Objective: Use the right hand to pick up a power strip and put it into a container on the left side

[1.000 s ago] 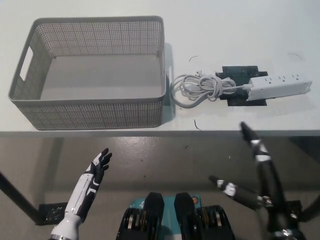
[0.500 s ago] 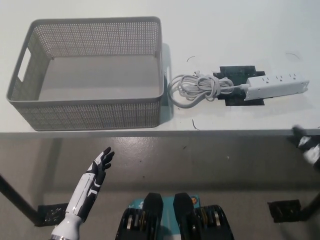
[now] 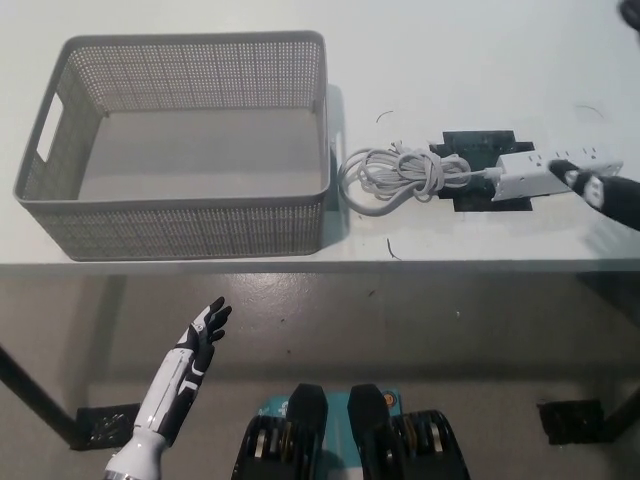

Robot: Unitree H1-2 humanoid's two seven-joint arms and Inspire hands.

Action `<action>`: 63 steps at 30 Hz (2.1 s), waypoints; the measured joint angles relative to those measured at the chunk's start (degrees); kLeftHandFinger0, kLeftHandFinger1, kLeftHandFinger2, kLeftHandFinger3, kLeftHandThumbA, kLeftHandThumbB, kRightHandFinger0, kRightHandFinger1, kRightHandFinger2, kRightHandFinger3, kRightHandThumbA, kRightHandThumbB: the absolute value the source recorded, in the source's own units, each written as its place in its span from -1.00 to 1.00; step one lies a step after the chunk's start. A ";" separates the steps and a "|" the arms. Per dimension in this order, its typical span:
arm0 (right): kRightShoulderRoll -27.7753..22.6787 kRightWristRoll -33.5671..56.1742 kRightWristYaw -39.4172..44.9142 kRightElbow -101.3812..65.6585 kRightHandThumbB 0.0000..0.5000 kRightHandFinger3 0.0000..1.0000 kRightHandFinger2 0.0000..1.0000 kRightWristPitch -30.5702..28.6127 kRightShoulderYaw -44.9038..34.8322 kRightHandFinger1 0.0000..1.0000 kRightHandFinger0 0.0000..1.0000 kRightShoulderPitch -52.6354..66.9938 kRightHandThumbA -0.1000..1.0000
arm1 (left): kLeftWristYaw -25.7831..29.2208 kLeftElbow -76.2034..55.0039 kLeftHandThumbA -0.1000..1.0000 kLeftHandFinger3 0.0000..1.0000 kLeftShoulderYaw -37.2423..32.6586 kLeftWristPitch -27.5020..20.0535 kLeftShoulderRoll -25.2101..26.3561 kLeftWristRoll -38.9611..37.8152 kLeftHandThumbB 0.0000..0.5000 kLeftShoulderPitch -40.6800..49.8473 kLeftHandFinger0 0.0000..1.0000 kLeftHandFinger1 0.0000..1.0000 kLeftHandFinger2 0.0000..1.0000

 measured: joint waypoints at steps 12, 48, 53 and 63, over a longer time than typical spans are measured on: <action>-0.85 -13.78 4.97 15.11 0.45 1.00 1.00 7.18 9.46 1.00 1.00 -12.20 1.00 | -0.02 -0.14 1.00 1.00 -0.17 -0.18 0.25 0.16 0.08 -0.02 1.00 1.00 1.00; 2.33 -20.63 0.82 43.37 0.43 1.00 1.00 12.55 20.26 1.00 1.00 -15.74 1.00 | -1.93 -0.49 1.00 1.00 -0.09 -0.63 1.29 0.41 -0.04 -0.27 1.00 1.00 1.00; 2.56 -20.63 -1.31 46.34 0.43 1.00 1.00 12.65 20.45 1.00 1.00 -17.66 1.00 | -2.17 -0.48 1.00 1.00 -0.06 -0.64 1.29 0.50 -0.03 -0.32 1.00 1.00 1.00; 5.35 -20.59 -6.39 54.93 0.40 1.00 1.00 13.07 21.61 1.00 1.00 -20.26 0.99 | -2.41 -0.53 1.00 1.00 0.14 -0.64 1.32 0.42 -0.09 -0.33 1.00 1.00 1.00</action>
